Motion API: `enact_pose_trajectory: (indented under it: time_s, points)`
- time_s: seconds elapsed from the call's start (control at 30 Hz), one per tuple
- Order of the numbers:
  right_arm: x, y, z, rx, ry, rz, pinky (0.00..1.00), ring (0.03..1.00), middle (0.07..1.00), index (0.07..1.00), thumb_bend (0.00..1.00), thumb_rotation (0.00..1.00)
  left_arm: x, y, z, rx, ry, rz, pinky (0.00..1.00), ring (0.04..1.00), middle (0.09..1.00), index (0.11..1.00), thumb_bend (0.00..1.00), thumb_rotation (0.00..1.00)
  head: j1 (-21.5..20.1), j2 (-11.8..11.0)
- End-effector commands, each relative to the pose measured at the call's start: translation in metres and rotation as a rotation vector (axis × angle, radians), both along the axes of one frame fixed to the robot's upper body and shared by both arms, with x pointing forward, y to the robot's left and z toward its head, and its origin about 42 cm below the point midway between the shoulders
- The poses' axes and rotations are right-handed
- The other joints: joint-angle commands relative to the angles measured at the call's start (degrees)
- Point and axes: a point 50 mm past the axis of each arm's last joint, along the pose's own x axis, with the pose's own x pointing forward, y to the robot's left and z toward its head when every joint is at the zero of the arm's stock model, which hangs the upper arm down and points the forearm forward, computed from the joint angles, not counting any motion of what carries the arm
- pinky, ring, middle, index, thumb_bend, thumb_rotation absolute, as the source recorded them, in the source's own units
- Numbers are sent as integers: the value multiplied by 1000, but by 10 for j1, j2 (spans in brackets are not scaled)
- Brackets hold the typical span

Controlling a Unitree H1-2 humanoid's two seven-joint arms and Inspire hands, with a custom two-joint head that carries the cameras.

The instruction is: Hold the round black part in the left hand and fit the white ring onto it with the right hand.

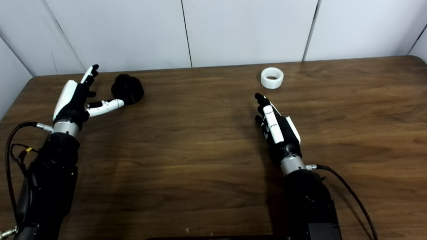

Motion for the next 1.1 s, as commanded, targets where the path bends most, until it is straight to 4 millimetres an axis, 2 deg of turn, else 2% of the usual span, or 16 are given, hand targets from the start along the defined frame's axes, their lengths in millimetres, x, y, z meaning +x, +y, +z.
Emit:
enact_pose_trajectory:
  time_s: [0.0, 0.13, 0.53, 0.7, 1.07]
  points:
    - [4, 5, 17, 8, -93, 7, 955, 990, 972, 910, 581, 874, 19, 10, 30, 74, -69, -2, 812, 957, 968, 982, 922, 429, 0, 0]
    - [3, 5, 16, 11, -90, 7, 959, 995, 976, 910, 580, 870, 32, 13, 32, 124, -47, -5, 784, 936, 955, 969, 918, 453, -1, -1]
    - [-2, 3, 11, 1, -86, -12, 948, 990, 972, 905, 602, 870, 64, 10, 30, 172, 18, -17, 747, 905, 923, 948, 928, 439, -9, -8]
    - [-5, 1, 10, -8, -86, -21, 928, 984, 970, 904, 618, 875, 76, 10, 27, 185, 53, -14, 753, 921, 941, 959, 931, 438, -14, -10]
    - [-8, -1, 7, 1, -82, -32, 947, 990, 970, 906, 613, 870, 99, 8, 24, 287, 86, -48, 728, 912, 941, 953, 932, 414, -18, -13]
